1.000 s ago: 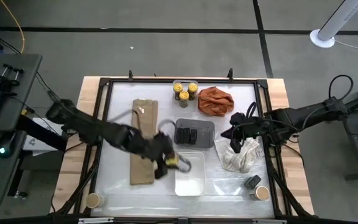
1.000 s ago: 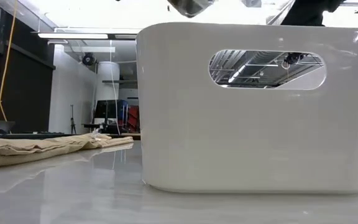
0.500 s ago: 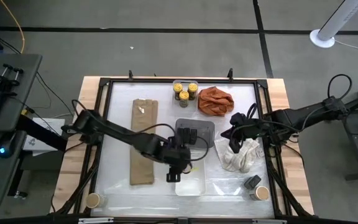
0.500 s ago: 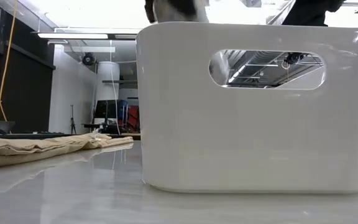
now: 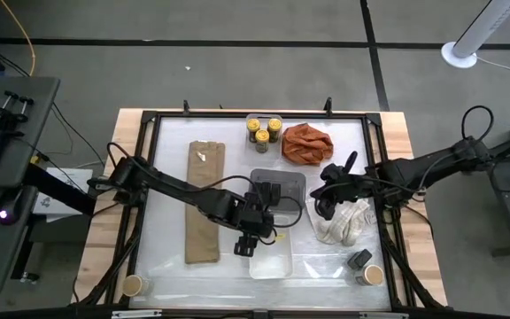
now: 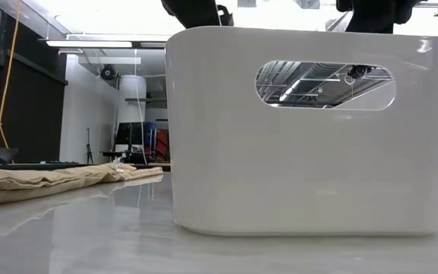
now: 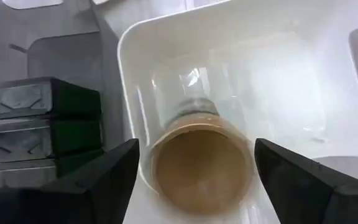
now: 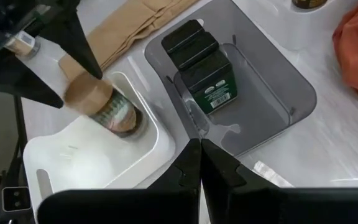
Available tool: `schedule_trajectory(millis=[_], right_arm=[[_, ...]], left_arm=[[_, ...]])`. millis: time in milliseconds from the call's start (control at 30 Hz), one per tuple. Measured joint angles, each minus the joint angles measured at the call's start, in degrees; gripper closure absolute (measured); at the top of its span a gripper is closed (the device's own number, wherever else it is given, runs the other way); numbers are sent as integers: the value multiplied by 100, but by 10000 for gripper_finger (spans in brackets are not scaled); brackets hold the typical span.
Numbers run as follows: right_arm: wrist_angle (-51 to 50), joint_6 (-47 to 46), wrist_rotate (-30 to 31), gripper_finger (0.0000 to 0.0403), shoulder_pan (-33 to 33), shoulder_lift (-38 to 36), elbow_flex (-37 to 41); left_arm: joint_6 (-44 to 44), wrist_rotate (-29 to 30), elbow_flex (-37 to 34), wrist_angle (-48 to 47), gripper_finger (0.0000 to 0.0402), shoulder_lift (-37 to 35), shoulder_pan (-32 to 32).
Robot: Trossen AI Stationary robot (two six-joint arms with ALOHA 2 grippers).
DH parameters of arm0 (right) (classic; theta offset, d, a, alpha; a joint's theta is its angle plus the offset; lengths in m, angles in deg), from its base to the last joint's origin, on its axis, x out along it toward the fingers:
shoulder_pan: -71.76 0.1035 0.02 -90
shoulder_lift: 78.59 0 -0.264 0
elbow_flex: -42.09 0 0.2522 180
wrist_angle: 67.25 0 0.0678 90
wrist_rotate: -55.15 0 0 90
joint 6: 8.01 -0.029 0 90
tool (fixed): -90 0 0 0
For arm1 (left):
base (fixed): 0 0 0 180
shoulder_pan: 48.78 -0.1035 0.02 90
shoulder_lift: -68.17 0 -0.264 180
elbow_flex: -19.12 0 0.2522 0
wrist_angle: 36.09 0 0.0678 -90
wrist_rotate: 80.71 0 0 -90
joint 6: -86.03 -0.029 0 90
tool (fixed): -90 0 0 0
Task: Sort spices by type
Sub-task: Put the top left gold seasoning bottle into the white bin, then put the black seasoning can into the black bin
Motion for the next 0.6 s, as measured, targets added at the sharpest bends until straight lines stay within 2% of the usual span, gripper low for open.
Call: schedule_trajectory(millis=[400, 600], right_arm=[[269, 7, -6, 403, -2, 86, 0], [267, -149, -465, 403, 8, 2, 2]], left_arm=[[-91, 8, -56, -91, 93, -36, -208], [149, 304, 136, -674, 92, -562, -365]])
